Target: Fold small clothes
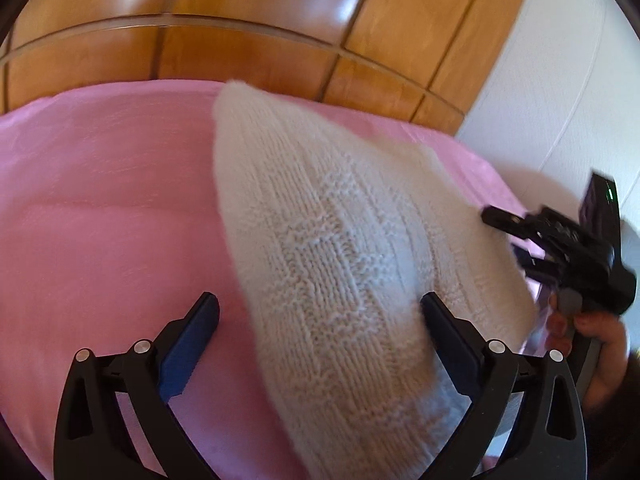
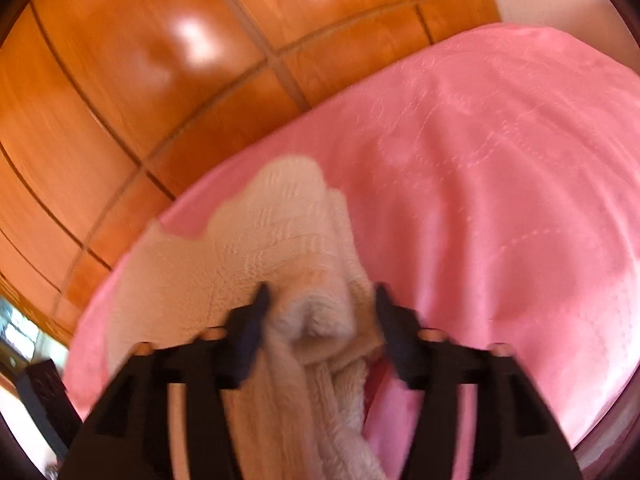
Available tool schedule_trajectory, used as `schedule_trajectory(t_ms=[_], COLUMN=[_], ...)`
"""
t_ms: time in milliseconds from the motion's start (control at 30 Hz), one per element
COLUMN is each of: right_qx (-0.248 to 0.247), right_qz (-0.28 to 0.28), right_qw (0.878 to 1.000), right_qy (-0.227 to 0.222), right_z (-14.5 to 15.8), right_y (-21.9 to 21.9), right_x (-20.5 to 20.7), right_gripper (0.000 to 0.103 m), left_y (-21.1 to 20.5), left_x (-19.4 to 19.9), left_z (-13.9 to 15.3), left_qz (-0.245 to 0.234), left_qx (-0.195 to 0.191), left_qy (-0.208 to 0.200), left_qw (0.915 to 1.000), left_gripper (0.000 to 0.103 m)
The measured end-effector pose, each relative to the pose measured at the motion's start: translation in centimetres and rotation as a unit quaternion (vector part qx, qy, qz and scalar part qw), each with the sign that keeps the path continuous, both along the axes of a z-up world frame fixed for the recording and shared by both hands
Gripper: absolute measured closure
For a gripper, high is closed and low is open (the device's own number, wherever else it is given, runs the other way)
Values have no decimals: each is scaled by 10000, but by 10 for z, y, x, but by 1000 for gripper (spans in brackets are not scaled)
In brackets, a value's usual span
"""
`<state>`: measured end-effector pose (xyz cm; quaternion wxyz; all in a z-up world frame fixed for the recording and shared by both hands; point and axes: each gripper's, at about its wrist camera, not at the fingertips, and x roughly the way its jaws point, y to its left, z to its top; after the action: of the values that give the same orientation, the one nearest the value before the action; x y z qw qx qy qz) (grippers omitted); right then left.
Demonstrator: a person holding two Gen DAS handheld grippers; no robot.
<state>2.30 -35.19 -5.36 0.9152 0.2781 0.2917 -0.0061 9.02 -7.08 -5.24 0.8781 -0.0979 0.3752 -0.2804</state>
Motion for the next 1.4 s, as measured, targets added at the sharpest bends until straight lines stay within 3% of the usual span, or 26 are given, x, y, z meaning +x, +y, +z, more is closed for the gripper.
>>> schedule_trajectory(t_ms=[67, 167, 233, 367, 433, 467, 533, 600, 633, 700, 800, 900, 967, 1000, 1067, 1167, 1267, 1300, 1400], right_qx=[-36, 171, 186, -270, -547, -647, -824, -1057, -1162, -1037, -1216, -1170, -706, -518, -475, -578, -13, 303, 885], right_qz=[-33, 144, 132, 169, 285, 366, 512, 540, 534, 545, 483, 483, 507, 553, 547, 584, 771, 849, 927], right_qw=[9999, 9996, 9996, 9990, 9975, 9967, 9948, 9929, 9914, 9925, 9911, 9918, 9962, 9971, 9973, 9965, 9968, 9957, 9911], right_qy=[-151, -150, -157, -303, -341, -336, -325, -52, 283, 353, 250, 173, -26, -107, -97, 129, 218, 234, 349], right_z=[8, 9, 13, 27, 32, 34, 33, 25, 14, 0, -1, 2, 6, 8, 13, 13, 4, -1, -12], right_y=[-1, -2, 1, 17, 29, 33, 43, 49, 51, 49, 53, 51, 39, 33, 29, 26, 17, 13, 5], right_x=[-12, -19, -22, -25, -21, -18, -8, 4, 14, 18, 17, 13, 2, -4, -14, -22, -28, -28, -22], right_gripper=[30, 30, 31, 44, 54, 57, 59, 65, 65, 65, 64, 61, 54, 46, 40, 36, 36, 36, 34], left_y=[9, 23, 21, -5, -23, -27, -41, -41, -36, -20, -23, -9, 5, 15, 27, 46, 49, 44, 32], left_x=[0, 9, 24, 65, 89, 97, 124, 141, 146, 152, 147, 141, 130, 120, 103, 72, 56, 53, 39], left_z=[9, 27, 40, 63, 67, 65, 48, 19, 5, -8, -4, 1, 5, 7, 10, 8, 2, -2, 1], left_qz=[176, 563, 686, 822, 945, 969, 1032, 1077, 1038, 1219, 1211, 1346, 1492, 1469, 1396, 1105, 611, 372, -181], left_qx=[-146, -346, -250, 517, 1099, 1240, 1935, 2259, 2105, 1499, 1607, 1307, 911, 505, -110, -999, -1479, -1553, -1388], left_qy=[-74, -213, -234, -235, -315, -312, -142, 231, 453, 750, 521, 522, 620, 742, 862, 1008, 1304, 1419, 1247], left_qw=[9997, 9976, 9971, 9950, 9889, 9871, 9756, 9679, 9710, 9783, 9782, 9809, 9826, 9851, 9864, 9837, 9785, 9769, 9823], left_gripper=[4, 4, 4, 5, 16, 16, 21, 21, 21, 17, 17, 8, 6, 5, 5, 5, 5, 5, 5])
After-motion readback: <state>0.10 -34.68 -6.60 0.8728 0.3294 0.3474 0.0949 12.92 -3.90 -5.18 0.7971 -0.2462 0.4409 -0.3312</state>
